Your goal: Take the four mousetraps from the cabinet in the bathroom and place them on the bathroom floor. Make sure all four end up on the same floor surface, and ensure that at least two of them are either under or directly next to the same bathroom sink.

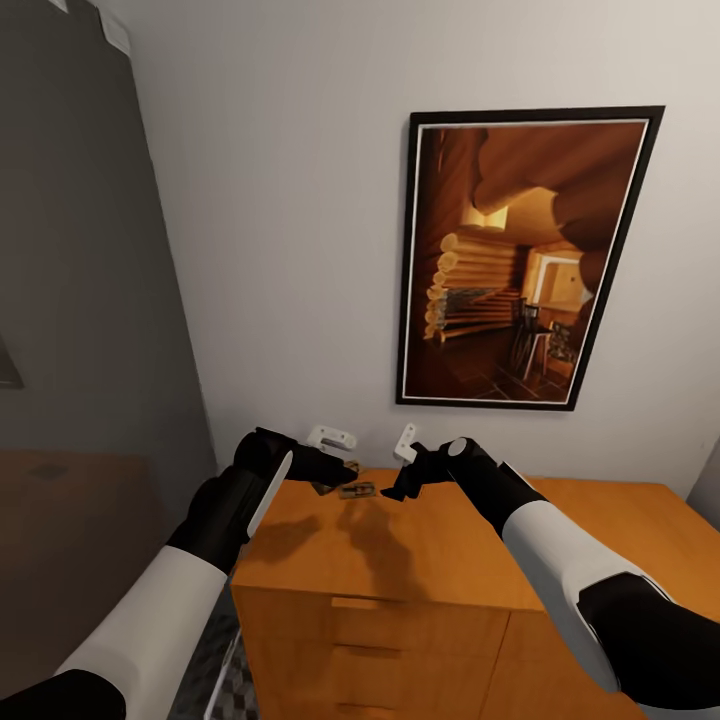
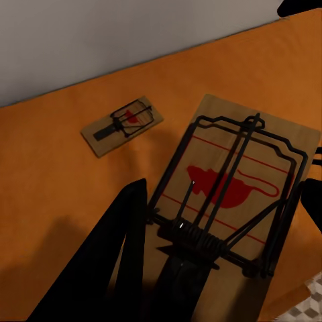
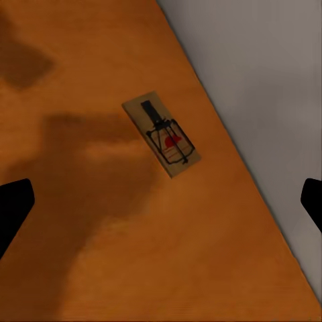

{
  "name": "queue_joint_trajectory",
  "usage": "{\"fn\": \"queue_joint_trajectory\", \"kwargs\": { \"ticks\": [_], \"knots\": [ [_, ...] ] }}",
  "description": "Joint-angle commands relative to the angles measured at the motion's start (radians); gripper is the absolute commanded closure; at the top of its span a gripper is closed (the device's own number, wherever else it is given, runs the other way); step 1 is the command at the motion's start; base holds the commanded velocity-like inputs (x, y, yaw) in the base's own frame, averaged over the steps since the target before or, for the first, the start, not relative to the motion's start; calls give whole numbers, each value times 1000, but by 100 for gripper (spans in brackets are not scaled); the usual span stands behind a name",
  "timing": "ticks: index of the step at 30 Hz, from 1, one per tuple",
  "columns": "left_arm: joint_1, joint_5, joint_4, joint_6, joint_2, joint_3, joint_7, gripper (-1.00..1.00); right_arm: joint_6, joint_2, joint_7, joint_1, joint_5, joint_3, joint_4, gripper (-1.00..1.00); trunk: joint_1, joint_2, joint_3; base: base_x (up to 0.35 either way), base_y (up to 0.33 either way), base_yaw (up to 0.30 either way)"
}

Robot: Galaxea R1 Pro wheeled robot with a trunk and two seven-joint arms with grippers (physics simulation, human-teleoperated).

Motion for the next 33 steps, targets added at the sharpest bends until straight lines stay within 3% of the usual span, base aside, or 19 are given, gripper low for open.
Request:
{"fn": "queue_joint_trajectory", "kwargs": {
  "ticks": [1, 15, 26, 33],
  "knots": [
    [-1, -4, 0, 3, 0, 0, -4, 100, 5, 0, 4, 0, 5, 0, -2, -100, 0, -1, -1, 0, 0, 284],
    [-1, -4, 0, 3, 0, 0, -4, 100, 5, 0, 4, 0, 6, 1, -2, -100, 0, -1, -2, 0, 0, 283],
    [-1, -4, 0, 3, -1, 0, -4, 100, 5, 0, 4, 0, 7, 1, -2, -100, 0, -1, -2, 0, -3, 37],
    [-1, -4, 0, 5, -3, 0, -4, 100, 5, 0, 4, 0, 7, 1, -2, -100, 0, -1, -2, -27, -221, 1]
  ]
}}
